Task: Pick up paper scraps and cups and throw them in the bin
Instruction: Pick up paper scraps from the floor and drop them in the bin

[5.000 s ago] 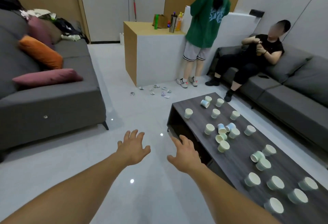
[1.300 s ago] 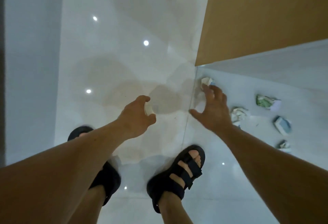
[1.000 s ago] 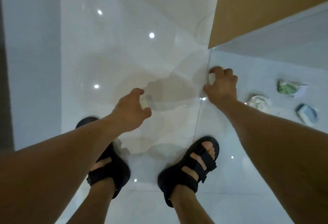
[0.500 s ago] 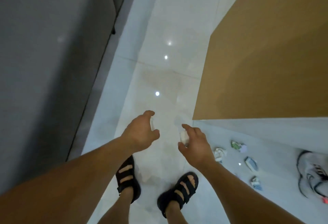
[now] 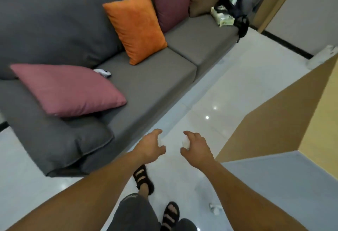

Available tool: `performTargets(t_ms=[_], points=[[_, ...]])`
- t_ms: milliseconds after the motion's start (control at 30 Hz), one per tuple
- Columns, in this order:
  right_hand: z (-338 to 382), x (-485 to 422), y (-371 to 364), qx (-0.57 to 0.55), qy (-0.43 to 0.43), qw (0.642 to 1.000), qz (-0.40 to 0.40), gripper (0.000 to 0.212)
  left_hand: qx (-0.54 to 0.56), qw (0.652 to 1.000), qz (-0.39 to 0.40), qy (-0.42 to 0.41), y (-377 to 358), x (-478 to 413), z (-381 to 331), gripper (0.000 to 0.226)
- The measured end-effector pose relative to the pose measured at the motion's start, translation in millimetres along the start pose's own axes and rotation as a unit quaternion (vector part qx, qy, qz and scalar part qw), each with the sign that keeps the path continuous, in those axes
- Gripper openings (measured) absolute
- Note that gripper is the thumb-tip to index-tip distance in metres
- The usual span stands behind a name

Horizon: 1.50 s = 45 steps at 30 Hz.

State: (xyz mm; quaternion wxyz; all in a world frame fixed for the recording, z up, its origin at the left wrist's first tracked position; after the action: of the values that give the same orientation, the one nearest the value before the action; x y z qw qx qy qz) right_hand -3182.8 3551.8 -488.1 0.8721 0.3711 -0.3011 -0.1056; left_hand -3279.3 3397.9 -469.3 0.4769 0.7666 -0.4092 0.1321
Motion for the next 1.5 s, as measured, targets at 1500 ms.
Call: performTargets(t_ms=[1500], points=[[796,450,-710,0.368,0.614,0.59,0.375,0.069,0.349,0.652,-0.423,0.523,164,724,814,0.07]])
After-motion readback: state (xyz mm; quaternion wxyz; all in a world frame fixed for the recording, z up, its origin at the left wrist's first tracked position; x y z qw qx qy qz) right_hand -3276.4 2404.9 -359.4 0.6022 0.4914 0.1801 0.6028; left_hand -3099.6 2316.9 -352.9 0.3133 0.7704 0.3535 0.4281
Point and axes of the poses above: each hand's wrist, its own x-axis away from the middle knuckle, its own y-axis out of the back of the hand, z = x × y, the point moved 7 cm from there along -x, towards the middle knuckle, and after that the axes turned 5 degrees about -x, right-handed, at the moved point
